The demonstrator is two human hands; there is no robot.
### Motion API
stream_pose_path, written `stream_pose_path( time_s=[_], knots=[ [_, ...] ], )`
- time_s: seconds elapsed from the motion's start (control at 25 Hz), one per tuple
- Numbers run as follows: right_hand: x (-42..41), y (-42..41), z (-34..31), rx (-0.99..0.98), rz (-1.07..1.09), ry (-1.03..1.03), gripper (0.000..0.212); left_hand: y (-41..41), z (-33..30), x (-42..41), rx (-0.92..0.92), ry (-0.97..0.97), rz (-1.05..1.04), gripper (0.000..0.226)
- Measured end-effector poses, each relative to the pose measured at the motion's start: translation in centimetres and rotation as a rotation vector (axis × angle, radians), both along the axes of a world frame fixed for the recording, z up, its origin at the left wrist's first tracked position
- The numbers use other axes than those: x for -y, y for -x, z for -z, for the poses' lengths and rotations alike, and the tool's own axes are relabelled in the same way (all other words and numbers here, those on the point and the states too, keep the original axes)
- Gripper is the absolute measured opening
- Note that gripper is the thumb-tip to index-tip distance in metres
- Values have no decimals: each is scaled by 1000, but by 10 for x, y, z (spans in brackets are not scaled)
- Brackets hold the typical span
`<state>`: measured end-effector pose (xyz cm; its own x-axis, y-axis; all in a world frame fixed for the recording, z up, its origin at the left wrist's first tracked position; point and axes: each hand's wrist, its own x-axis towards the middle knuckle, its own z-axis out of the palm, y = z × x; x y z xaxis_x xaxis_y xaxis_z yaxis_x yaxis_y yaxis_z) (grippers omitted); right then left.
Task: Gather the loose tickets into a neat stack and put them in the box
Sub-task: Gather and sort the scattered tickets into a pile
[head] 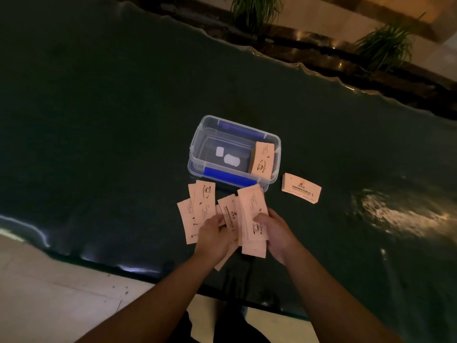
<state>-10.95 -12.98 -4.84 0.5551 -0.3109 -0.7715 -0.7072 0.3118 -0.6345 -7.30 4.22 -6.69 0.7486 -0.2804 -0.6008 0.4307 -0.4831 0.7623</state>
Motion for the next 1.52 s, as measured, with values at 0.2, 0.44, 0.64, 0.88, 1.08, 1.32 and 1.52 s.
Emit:
stream_pose_path(
  time_s=[0.2,0.44,0.64,0.88,1.08,1.32,1.52],
  knots=[
    [-10,-7,6,-59,-181,159,47,2,0,6,-49,128,100,17],
    [1,1,16,-78,-96,161,48,5,3,6,-165,204,130,19],
    [0,8,18,-103,-57,142,46,-1,2,0,-35,73,134,16],
    [1,26,22,-120,78,76,46,-6,2,-23,243,-450,480,64],
    [4,42,18,-93,131,46,40,19,14,-14,408,-661,780,82],
    [19,54,12,-59,159,26,32,5,12,-11,668,-430,1000,60],
    [8,57,11,-131,-75,83,29,5,13,-14,558,-436,620,42]
  ],
)
